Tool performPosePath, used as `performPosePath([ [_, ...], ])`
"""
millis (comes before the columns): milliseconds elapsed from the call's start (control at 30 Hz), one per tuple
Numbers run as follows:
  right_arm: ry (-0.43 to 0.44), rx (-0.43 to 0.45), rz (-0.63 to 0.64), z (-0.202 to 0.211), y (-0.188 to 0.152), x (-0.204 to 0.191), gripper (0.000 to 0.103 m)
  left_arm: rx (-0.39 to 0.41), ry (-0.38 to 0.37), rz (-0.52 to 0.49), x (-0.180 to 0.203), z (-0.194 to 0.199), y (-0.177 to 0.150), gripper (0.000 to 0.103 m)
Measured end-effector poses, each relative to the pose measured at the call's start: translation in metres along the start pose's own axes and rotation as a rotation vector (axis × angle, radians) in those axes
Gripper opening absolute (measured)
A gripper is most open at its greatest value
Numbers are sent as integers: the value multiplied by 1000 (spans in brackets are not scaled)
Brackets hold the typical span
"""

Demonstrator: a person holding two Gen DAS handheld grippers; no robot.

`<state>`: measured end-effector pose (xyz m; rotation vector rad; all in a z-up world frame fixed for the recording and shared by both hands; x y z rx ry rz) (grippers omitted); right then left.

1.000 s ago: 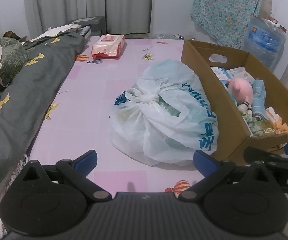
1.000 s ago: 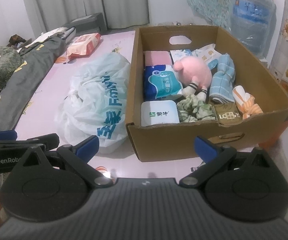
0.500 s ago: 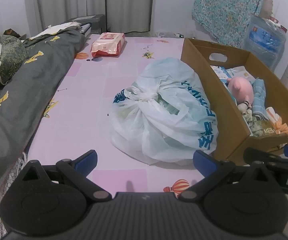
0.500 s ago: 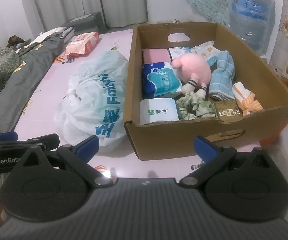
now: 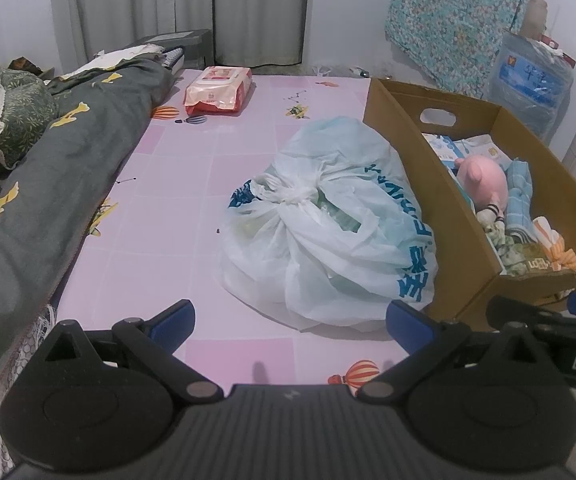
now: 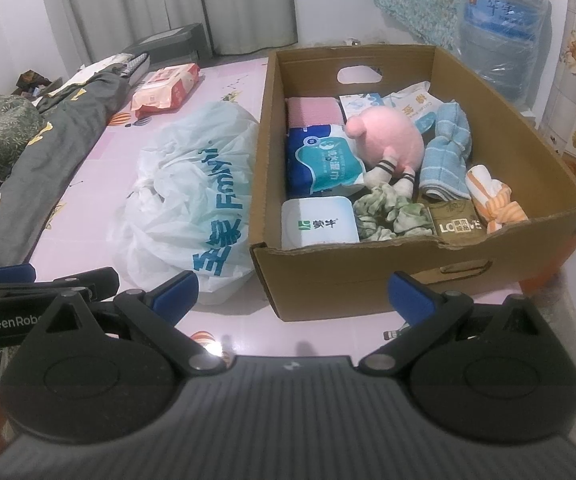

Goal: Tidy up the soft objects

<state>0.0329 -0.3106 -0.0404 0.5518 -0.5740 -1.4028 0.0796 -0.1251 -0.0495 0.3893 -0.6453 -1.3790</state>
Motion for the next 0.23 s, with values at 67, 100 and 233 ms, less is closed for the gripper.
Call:
performPosePath([
  [67,0,-1,3,0,0,0,102,-2,1,4,0,0,0,102],
  [100,0,-1,5,-1,1,0,102,-2,2,7,0,1,0,102],
  [233,5,-2,11,-2,5,0,102,2,4,13,1,2,2,102],
])
Point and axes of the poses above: each gripper's, at about its wrist camera, not at the fingertips, and z roughly against the way its jaws point, x to its right, y to its top, the point moved 9 cm from there along -z, roughly the way its jaws point, and after that the axes turned 15 degrees about z, right-handed, at the moved point
